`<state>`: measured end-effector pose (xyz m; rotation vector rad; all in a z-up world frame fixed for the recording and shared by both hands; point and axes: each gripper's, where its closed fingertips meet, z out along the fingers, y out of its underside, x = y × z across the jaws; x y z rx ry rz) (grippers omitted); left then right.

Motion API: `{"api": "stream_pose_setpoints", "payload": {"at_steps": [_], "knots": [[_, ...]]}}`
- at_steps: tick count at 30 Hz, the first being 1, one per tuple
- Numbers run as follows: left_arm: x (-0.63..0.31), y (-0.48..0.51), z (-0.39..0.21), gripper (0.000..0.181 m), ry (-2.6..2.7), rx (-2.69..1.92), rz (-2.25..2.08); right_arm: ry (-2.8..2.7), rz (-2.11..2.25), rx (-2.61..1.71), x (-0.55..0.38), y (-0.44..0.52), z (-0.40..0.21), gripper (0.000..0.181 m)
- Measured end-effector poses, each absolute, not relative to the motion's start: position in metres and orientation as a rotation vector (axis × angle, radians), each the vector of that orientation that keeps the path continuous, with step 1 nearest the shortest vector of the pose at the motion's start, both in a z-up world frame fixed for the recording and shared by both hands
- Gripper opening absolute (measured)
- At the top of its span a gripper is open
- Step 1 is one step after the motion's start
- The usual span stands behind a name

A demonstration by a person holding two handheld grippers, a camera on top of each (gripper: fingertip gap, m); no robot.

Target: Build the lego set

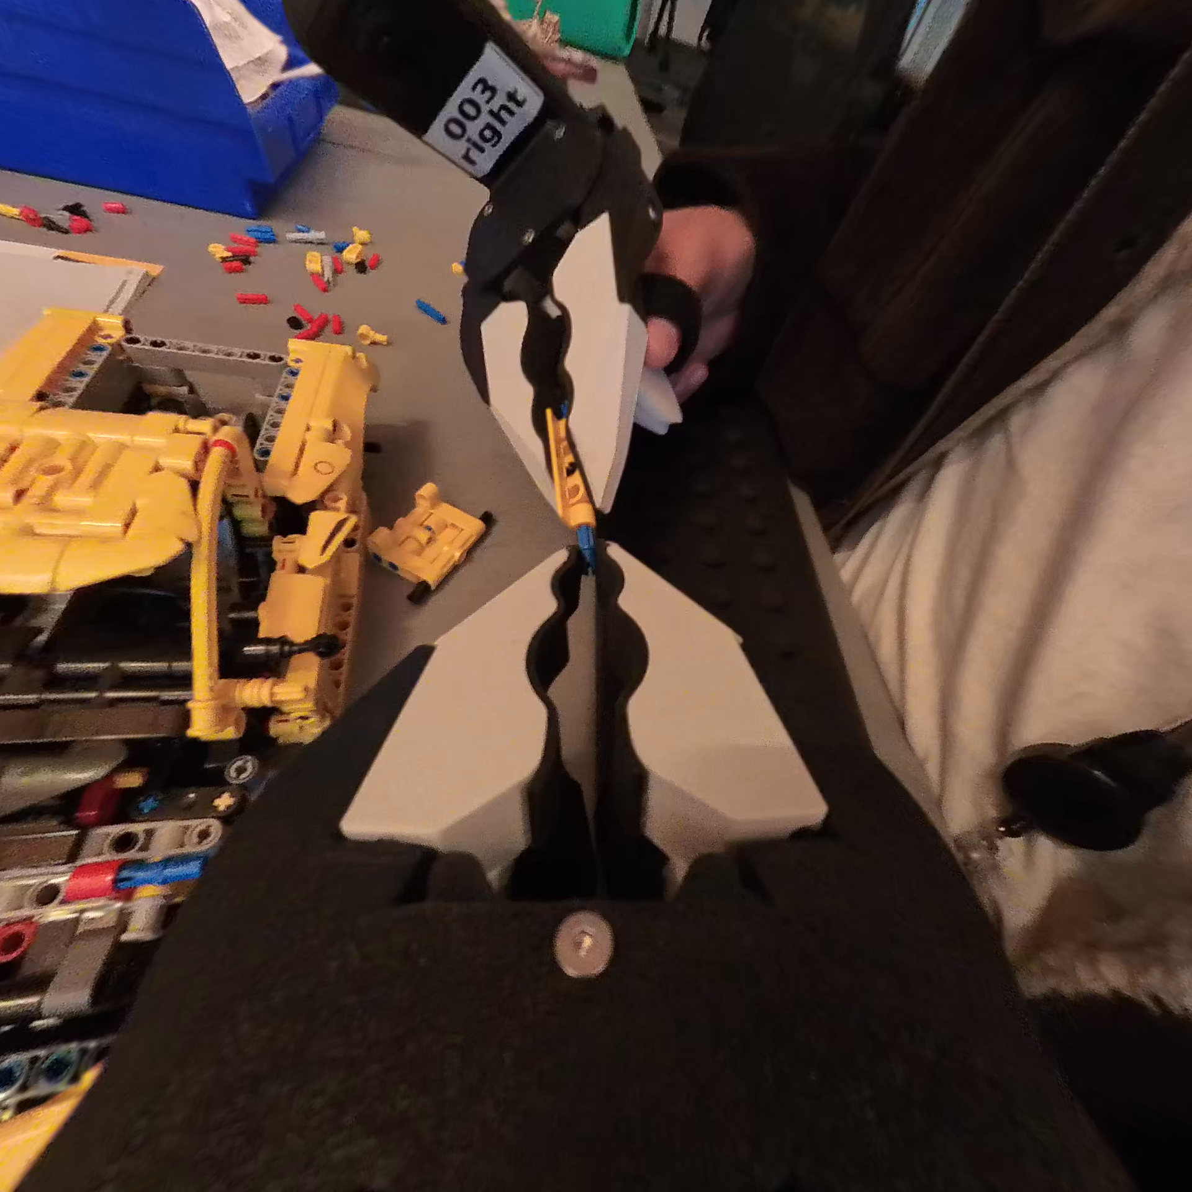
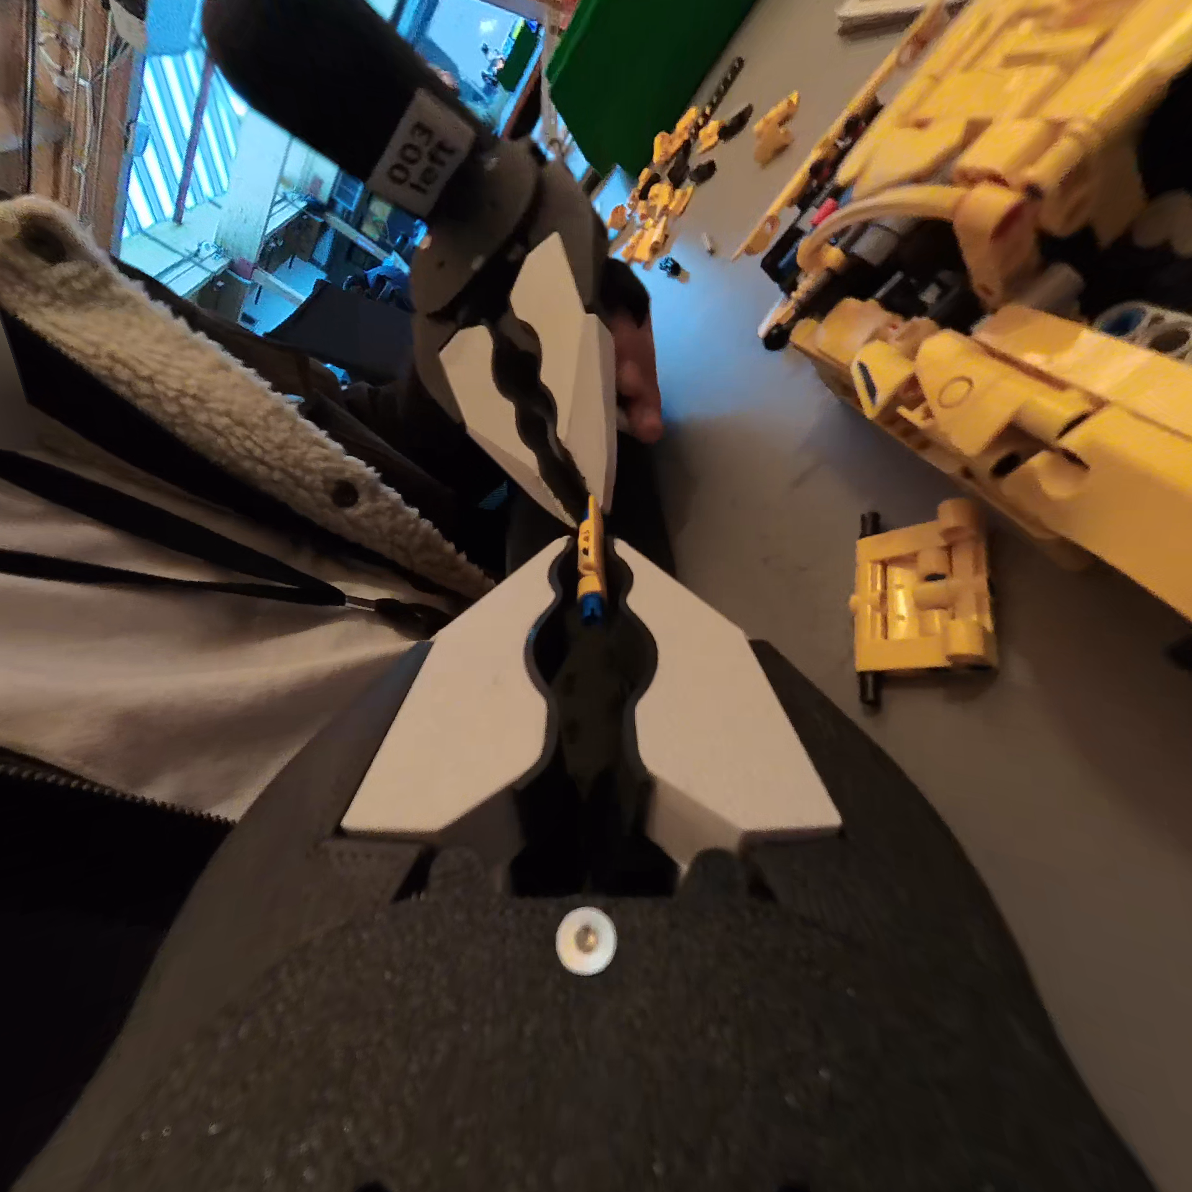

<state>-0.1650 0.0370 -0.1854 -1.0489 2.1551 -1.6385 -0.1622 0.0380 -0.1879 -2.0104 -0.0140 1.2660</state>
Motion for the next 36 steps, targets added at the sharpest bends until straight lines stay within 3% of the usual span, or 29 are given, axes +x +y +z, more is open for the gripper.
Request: {"api": "stream_pose_setpoints", "payload": {"at_steps": [9, 23, 36], "knots": [[-0.172, 0.029, -0.188, 0.004, 2.239, -1.042, -1.707, -0.208, 1.167, -2.05, -0.169, 0.03, -0.191, 0.006], [-0.168, 0.041, -0.168, 0.004, 2.101, -1.149, -1.967, -0.043, 1.348, -1.914, -0.166, 0.042, -0.172, 0.006], [-0.177, 0.026, -0.2, 0.003, 2.36, -1.121, -1.74, -0.365, 1.143, -2.234, -0.174, 0.03, -0.201, 0.006]]}}
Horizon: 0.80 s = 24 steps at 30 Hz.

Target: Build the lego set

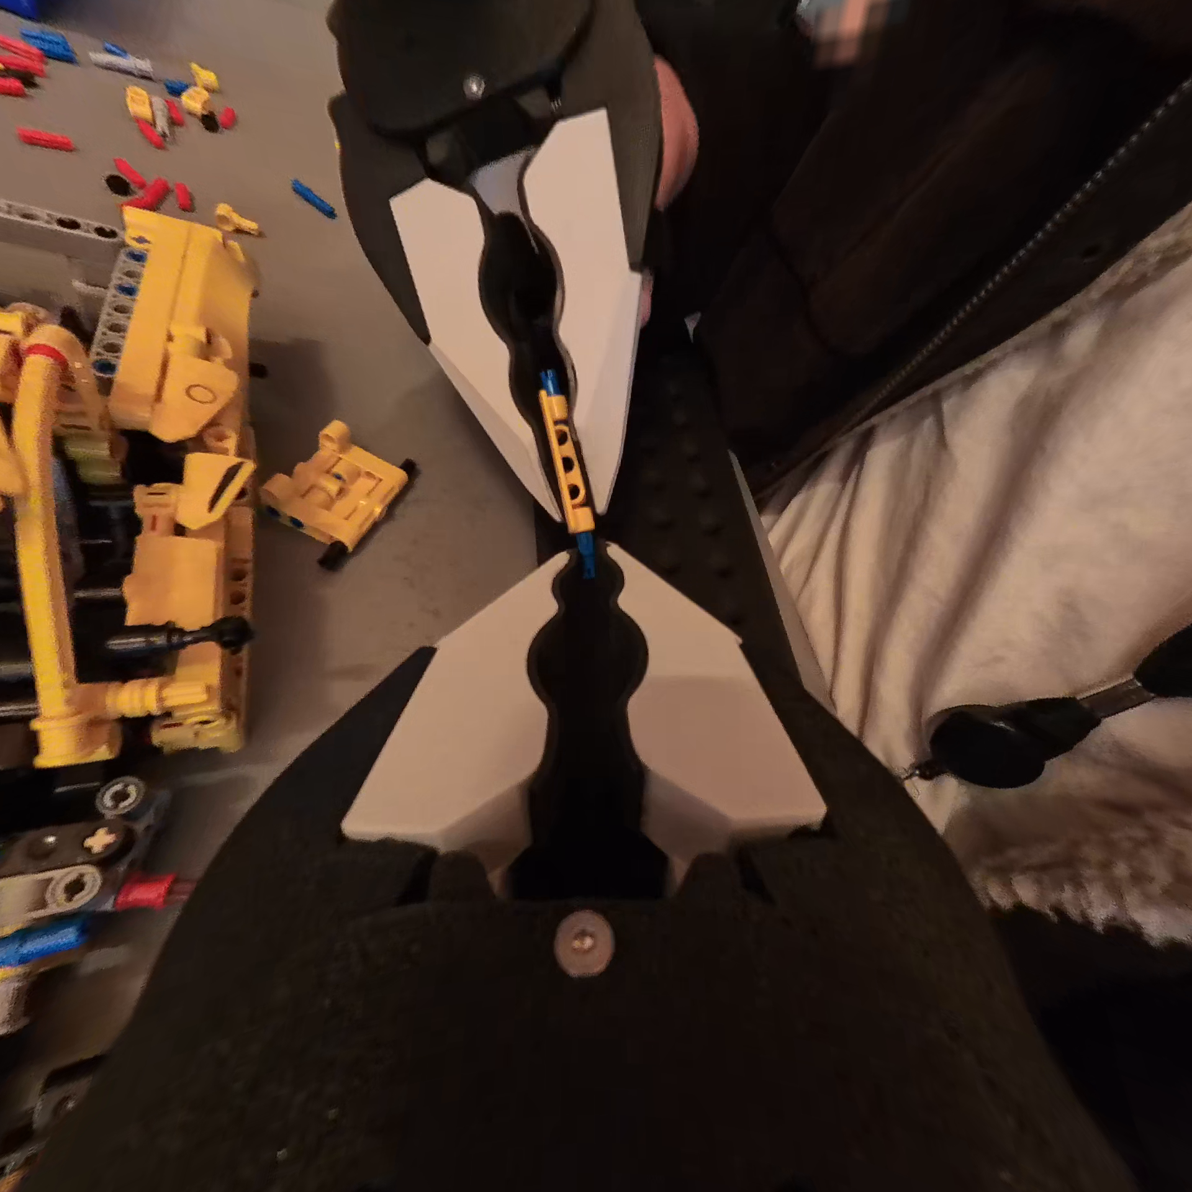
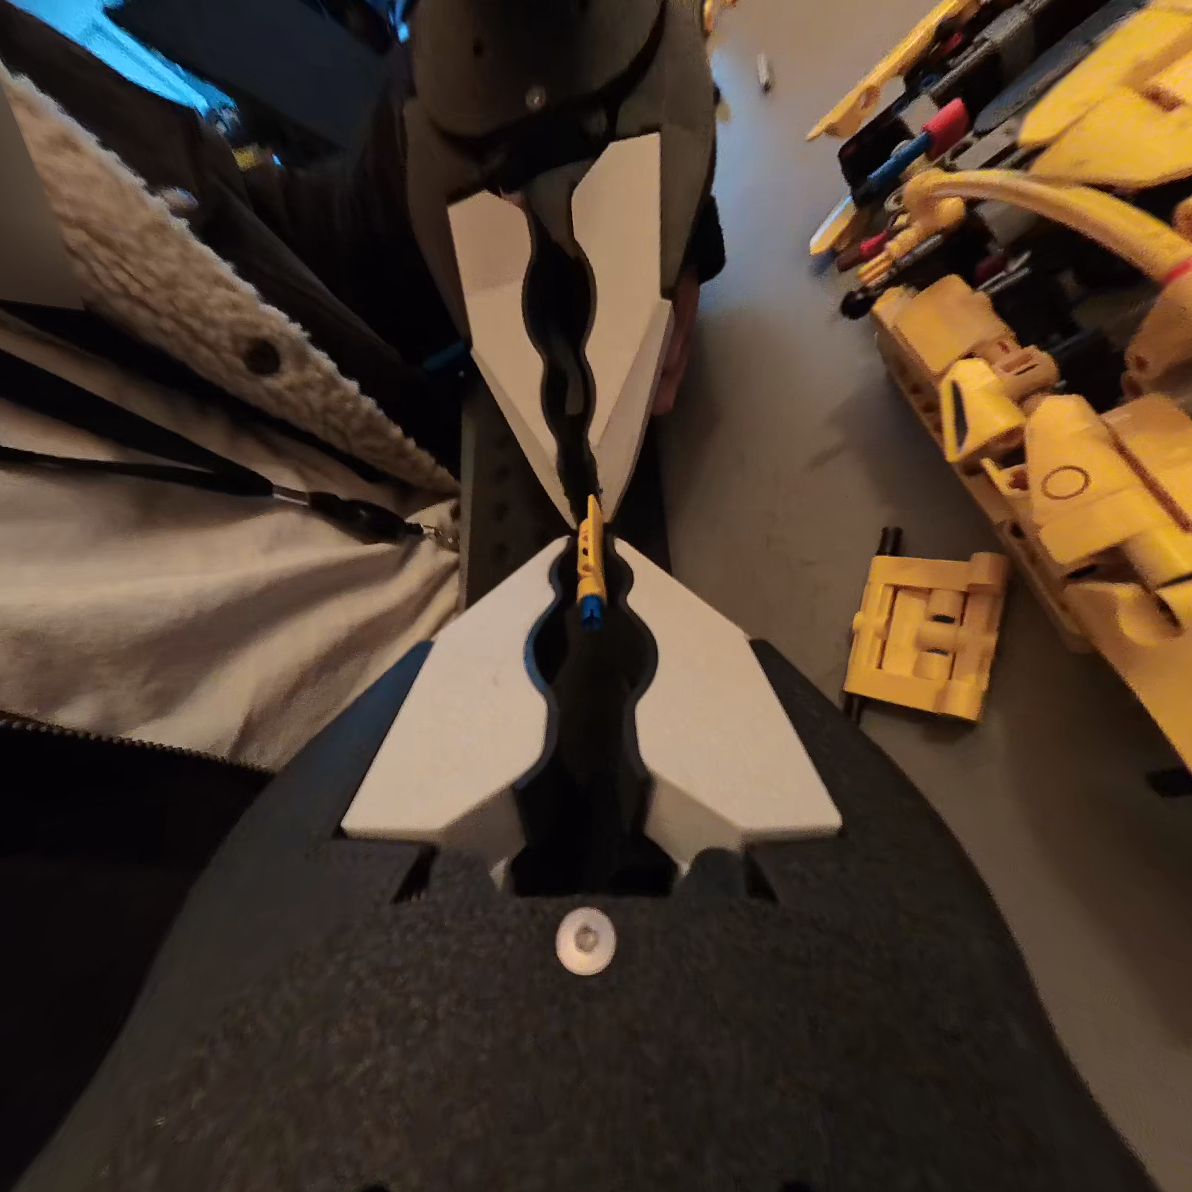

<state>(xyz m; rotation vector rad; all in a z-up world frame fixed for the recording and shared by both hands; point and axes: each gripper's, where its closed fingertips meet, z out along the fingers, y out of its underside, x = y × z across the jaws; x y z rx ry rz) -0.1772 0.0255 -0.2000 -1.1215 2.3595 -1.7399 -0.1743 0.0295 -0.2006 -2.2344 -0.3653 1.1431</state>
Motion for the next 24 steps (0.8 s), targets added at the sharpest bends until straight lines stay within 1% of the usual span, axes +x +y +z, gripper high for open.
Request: {"api": "stream_pose_setpoints", "payload": {"at_steps": [5, 17, 24], "knots": [[-0.177, 0.026, -0.2, 0.002, 2.36, -1.128, -1.747, -0.317, 1.203, -2.208, -0.175, 0.031, -0.2, 0.006], [-0.192, 0.009, -0.225, 0.002, 2.616, -1.027, -1.563, -0.483, 1.264, -2.343, -0.189, 0.015, -0.224, 0.007], [-0.194, 0.008, -0.229, 0.002, 2.647, -1.004, -1.539, -0.488, 1.345, -2.345, -0.192, 0.015, -0.228, 0.006]]}}
